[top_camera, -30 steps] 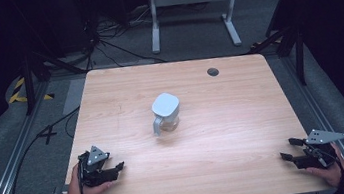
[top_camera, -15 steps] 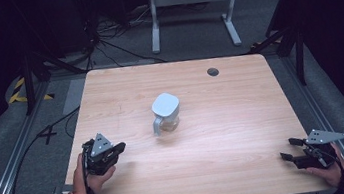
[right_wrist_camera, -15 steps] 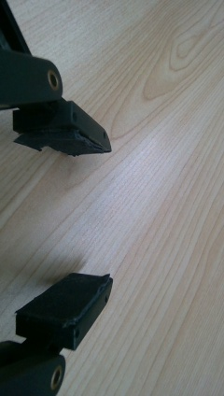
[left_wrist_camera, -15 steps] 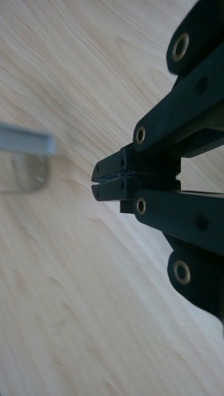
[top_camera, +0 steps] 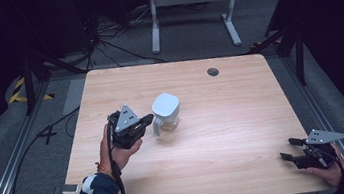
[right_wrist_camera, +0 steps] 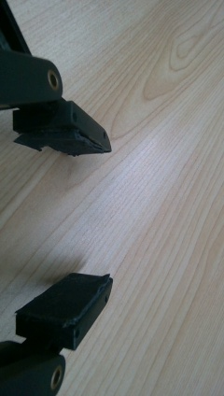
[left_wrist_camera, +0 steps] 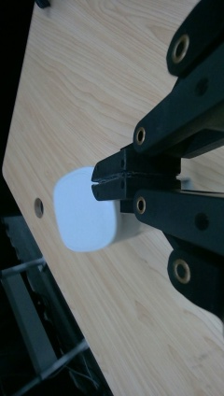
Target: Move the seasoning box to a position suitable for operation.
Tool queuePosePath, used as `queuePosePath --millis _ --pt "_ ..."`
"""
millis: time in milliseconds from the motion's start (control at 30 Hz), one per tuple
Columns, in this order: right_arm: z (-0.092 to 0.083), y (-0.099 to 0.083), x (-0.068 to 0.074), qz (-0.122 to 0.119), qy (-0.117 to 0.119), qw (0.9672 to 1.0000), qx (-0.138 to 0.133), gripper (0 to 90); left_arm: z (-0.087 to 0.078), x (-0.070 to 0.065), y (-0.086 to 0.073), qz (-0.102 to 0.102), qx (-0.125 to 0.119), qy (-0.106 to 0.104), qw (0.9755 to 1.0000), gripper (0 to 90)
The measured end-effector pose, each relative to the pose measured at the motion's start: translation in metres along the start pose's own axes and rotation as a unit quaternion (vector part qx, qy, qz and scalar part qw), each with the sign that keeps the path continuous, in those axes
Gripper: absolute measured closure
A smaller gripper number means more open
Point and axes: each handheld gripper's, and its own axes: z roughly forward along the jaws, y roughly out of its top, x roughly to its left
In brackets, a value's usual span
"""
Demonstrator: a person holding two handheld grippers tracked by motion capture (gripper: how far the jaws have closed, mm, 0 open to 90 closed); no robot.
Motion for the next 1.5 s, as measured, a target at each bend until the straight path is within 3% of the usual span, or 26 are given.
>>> queuePosePath --millis 100,400,567,700,867,1067,1133,1200,1333,1367,1433,1500 --pt "0.0 0.0 0.0 0.0 0.0 1.0 0.0 29.6 0.007 -0.002 0.005 0.008 0.007 0.001 0.9999 89.9" --pt "0.0 0.0 0.0 0.0 0.0 1.0 0.0 29.6 0.029 0.002 0.006 -0.011 0.018 -0.008 0.9997 89.9" --pt "0.0 0.0 0.0 0.0 0.0 1.0 0.0 29.6 0.035 0.004 0.006 -0.009 0.026 0.001 0.9996 89.9" --pt "0.0 0.0 0.0 0.0 0.0 1.0 0.0 29.6 0.039 0.008 0.003 -0.02 0.033 0.003 0.9993 89.9" --pt "0.001 0.001 0.001 0.001 -0.001 1.0 0.0 30.9 0.037 0.01 0.006 -0.018 0.016 0.007 0.9997 89.8" --pt "0.005 0.009 0.0 0.012 0.001 0.9999 0.005 44.1 0.041 0.011 0.009 -0.01 0.024 0.007 0.9996 89.8" --pt "0.007 0.015 0.003 0.006 0.003 1.0 0.006 48.1 0.042 0.012 0.007 -0.017 0.028 0.008 0.9994 89.8" --pt "0.007 0.023 0.004 0.004 0.008 1.0 -0.003 55.7 0.042 0.013 0.005 -0.019 0.029 0.008 0.9994 89.8" --pt "0.008 0.035 0.005 -0.005 0.012 0.9997 -0.019 62.0 0.044 0.014 0.003 -0.02 0.032 0.007 0.9993 89.6" --pt "0.011 0.046 0.007 -0.011 0.028 0.999 -0.032 65.7 0.045 0.014 0.003 -0.022 0.03 0.006 0.9993 89.6" --pt "0.02 0.066 0.013 -0.033 0.03 0.9986 -0.029 72.2 0.047 0.014 0.004 -0.027 0.024 0.003 0.9993 88.8" --pt "0.027 0.082 0.017 -0.039 0.038 0.9977 -0.041 80.0 0.049 0.014 0.004 -0.023 0.032 0.0 0.9992 89.2"
